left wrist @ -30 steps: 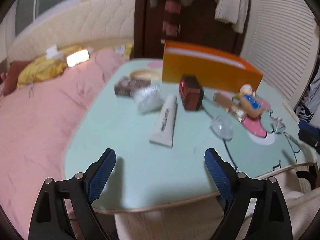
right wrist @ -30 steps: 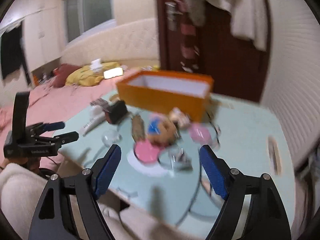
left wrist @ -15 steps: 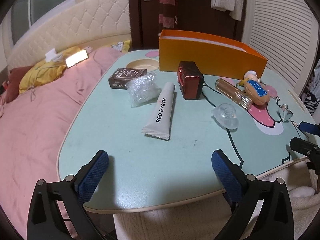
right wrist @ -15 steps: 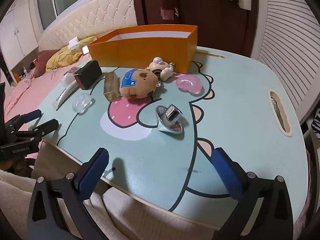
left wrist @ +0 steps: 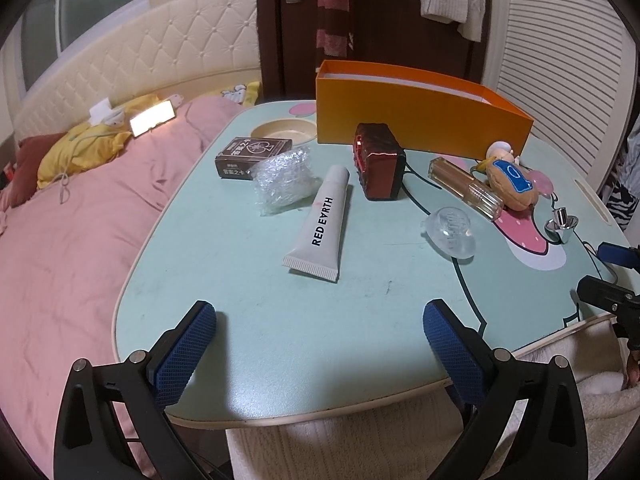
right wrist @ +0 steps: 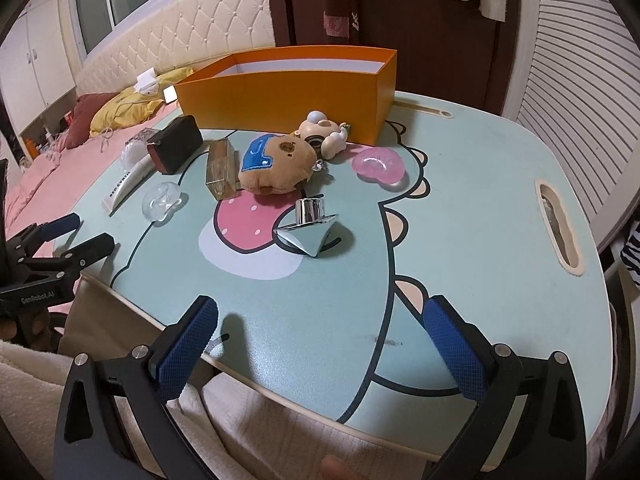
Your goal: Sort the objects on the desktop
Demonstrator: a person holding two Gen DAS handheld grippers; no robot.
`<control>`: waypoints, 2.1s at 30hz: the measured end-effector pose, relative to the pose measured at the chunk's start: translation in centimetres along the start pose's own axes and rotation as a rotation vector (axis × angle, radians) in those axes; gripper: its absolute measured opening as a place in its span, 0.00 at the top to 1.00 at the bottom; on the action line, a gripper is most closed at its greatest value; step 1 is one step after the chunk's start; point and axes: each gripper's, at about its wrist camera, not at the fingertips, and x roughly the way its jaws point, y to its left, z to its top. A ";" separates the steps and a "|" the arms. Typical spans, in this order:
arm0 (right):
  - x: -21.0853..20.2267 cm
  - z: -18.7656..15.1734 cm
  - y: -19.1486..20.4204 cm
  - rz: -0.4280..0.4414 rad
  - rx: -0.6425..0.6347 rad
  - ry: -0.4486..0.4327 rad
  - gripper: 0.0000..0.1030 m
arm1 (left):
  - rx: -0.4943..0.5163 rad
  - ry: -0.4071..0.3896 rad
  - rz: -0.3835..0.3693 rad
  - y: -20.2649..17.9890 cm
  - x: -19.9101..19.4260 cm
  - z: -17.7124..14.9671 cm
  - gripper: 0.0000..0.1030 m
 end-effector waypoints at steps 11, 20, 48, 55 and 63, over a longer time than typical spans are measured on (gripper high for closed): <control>0.0 0.0 0.1 0.004 0.000 0.003 0.00 | 0.004 -0.002 0.004 -0.6 -0.2 -0.2 0.00; 0.2 0.2 0.1 -0.004 -0.009 0.006 0.00 | 0.017 -0.015 -0.001 -0.4 -0.4 0.0 0.00; 0.8 3.3 0.8 0.011 0.001 -0.099 0.62 | 0.122 -0.087 -0.150 -1.6 -0.3 3.3 0.88; -0.4 4.6 1.1 0.030 -0.002 -0.140 0.62 | 0.102 -0.128 -0.163 -1.3 -2.0 5.1 0.89; -0.6 6.7 0.5 0.063 0.035 -0.154 0.62 | 0.094 -0.166 -0.172 -1.2 -3.1 7.9 0.90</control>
